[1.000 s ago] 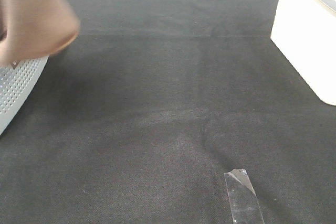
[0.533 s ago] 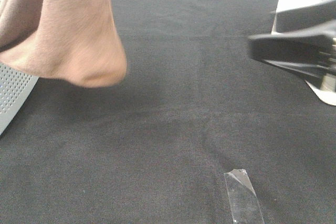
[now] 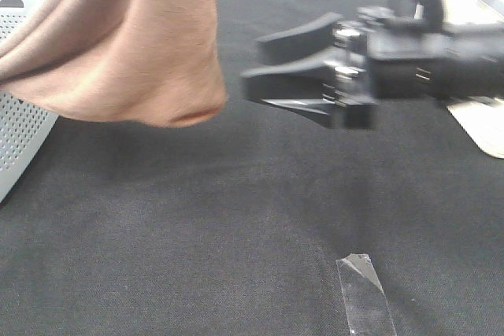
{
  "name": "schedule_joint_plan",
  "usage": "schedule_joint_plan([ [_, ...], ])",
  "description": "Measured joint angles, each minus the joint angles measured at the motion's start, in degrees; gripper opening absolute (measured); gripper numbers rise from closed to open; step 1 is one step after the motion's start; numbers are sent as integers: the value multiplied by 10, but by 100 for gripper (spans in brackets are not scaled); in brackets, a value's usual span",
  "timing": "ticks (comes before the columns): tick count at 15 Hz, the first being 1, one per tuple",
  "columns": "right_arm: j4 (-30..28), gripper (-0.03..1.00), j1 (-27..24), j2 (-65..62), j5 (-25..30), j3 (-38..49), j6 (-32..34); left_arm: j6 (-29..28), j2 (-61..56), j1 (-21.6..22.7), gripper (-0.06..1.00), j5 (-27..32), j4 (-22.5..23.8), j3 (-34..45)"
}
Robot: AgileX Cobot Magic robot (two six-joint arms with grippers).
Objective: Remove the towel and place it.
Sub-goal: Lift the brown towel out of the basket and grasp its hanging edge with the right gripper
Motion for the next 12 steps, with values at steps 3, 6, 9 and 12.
schedule_joint_plan([
  [3, 1, 67, 10, 36, -36, -48, 8, 0, 5, 0, 0, -1, -5, 0],
  [6, 5, 67, 26, 44, -41, -55, 8, 0, 5, 0, 0, -32, -9, 0],
  [9, 4, 67, 66, 44, -36, -55, 8, 0, 5, 0, 0, -57, -15, 0],
  [12, 4, 67, 66, 44, -44, -55, 8, 0, 5, 0, 0, -58, -34, 0],
])
